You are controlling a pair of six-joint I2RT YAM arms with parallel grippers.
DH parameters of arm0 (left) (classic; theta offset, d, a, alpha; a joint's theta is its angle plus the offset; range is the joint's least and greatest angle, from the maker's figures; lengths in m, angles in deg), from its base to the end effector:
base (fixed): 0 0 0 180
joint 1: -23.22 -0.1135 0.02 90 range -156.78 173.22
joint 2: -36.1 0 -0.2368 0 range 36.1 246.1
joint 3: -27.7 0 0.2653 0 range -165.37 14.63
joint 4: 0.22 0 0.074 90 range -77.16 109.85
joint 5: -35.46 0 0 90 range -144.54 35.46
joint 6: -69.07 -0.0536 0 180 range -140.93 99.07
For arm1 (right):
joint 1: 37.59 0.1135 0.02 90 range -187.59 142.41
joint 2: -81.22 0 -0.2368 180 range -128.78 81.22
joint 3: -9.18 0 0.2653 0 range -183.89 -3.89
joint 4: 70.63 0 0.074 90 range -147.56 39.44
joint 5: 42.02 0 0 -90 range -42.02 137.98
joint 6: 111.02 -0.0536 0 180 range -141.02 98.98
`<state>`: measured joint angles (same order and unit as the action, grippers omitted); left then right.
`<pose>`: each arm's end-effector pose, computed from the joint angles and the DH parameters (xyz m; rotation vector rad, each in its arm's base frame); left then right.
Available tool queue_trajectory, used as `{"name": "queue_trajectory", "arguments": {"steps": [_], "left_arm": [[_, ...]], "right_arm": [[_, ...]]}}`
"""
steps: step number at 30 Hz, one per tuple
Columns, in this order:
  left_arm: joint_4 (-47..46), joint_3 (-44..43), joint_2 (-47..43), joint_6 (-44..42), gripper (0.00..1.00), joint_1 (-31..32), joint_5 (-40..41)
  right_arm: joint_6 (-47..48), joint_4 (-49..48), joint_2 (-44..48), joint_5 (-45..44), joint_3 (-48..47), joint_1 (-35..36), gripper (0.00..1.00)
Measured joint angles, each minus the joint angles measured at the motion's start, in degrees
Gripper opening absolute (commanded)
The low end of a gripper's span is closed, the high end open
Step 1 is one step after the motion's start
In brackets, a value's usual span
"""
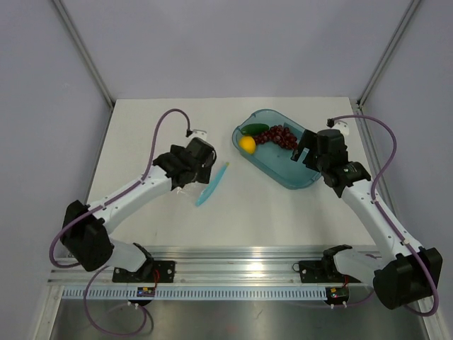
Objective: Place the food in the zip-top bag and seal the zipper
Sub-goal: Open the zipper of the food storage bag at the center of the board.
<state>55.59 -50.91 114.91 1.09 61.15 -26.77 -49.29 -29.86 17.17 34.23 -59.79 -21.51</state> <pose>0.2577 -0.1692 0.2442 0.1521 2.3948 0.1470 0.2753 0.0661 0.2753 0.3646 2.1507 0.1770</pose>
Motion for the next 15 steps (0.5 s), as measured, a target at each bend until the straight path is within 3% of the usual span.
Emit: {"name": "queue_trajectory", "arguments": {"steps": [8,15], "left_arm": [[1.16,-2.51,13.70,-0.66,0.83,12.50,10.03],[1.33,-5.51,22.43,-1.22,0.71,15.80,14.93]], "right_arm": [[-0.11,-0.87,0.68,1.07,0.92,0.00,0.99],[-0.59,-1.01,0.72,1.40,0.94,0.00,1.00]]}}
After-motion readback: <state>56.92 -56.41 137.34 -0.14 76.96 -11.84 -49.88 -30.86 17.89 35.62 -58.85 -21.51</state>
